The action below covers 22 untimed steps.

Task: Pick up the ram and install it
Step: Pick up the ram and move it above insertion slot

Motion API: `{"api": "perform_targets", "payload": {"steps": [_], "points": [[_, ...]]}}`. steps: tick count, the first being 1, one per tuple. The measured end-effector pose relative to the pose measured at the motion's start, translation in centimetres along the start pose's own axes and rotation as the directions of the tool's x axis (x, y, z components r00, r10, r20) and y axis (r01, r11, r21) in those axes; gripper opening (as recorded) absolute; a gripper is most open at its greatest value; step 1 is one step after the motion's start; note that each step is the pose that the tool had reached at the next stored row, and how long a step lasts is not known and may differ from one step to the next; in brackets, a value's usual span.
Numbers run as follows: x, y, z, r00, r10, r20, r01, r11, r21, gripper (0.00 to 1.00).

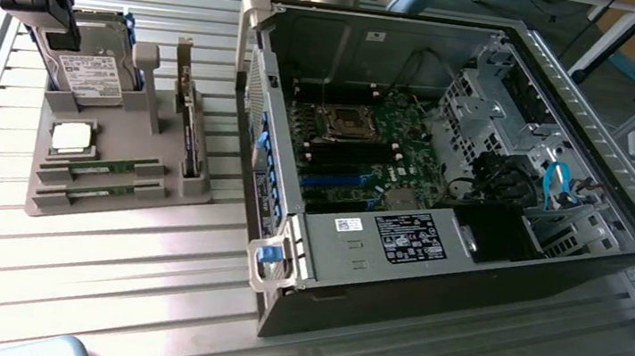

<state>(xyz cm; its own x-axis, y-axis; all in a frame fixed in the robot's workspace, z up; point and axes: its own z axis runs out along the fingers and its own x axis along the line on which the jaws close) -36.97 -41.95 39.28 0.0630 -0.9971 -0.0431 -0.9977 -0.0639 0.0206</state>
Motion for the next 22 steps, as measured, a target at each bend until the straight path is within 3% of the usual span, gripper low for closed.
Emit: {"api": "perform_targets", "payload": {"steps": [10, 22], "points": [[0.0, -0.01, 0.67, 1.0000, -0.004, 0.0000, 0.004, 1.0000, -0.0001, 0.11], [0.2, -0.06, 3.02, 0.9999, -0.010, -0.0003, 0.010, 0.9999, -0.0006, 0.11]]}}
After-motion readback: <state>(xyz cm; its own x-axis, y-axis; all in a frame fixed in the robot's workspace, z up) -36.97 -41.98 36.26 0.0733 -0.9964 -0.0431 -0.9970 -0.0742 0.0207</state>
